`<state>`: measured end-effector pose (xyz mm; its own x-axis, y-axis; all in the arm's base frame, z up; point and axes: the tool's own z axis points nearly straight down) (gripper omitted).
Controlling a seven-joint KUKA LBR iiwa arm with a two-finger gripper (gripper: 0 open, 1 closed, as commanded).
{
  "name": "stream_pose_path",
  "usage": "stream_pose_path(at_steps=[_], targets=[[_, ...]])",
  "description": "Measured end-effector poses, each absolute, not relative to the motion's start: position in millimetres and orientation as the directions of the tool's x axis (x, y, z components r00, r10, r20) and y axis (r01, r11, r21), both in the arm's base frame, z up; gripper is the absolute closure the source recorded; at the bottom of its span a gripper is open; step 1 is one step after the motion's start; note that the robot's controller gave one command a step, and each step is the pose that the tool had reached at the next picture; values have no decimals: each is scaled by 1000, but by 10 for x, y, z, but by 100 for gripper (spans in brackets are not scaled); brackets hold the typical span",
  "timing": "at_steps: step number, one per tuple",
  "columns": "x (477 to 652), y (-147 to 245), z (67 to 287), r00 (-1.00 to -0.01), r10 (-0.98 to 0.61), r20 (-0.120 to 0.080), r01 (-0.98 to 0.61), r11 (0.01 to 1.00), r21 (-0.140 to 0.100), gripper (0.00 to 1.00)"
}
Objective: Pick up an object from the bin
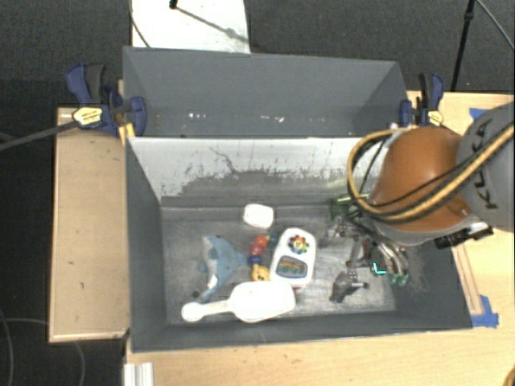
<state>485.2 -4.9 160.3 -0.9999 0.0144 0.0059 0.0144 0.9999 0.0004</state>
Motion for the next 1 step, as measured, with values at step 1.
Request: stream_pose_path(at_steps=[1], targets=[[4872, -50, 1642, -1000, 14, -2, 14, 1000, 0, 0]])
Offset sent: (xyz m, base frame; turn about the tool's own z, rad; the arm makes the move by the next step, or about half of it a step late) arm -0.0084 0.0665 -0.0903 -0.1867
